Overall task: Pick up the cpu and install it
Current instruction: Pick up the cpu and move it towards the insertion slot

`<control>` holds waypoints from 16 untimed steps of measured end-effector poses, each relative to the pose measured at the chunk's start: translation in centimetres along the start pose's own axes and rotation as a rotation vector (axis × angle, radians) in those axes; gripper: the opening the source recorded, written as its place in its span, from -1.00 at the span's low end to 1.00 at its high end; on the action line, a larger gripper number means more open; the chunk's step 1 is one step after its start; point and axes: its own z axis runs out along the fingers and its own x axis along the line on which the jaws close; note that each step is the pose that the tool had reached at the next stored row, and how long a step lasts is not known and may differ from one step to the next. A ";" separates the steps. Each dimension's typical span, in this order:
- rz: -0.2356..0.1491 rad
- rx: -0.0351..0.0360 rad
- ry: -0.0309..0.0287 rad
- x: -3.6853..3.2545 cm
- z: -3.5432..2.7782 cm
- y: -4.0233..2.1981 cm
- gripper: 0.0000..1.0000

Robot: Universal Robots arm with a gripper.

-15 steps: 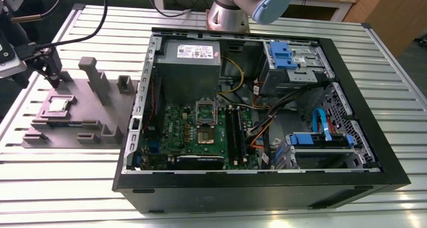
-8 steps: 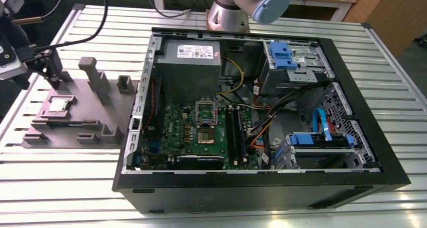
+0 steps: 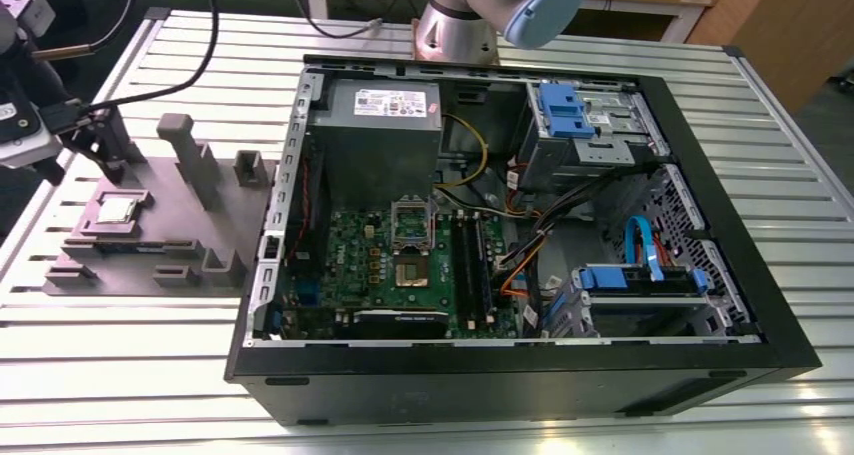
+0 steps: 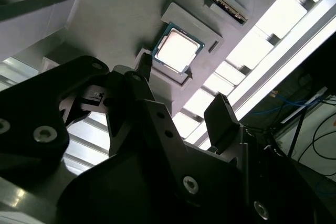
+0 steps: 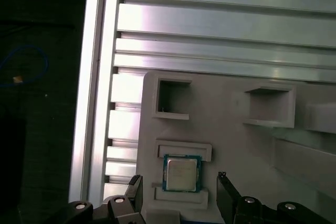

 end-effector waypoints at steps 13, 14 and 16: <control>0.027 0.0002 -0.0012 0.02 3.19 -0.18 0.33; 0.027 0.0001 -0.0012 0.02 3.38 -0.24 0.33; 0.027 -0.0002 -0.0012 0.03 3.73 -0.34 0.33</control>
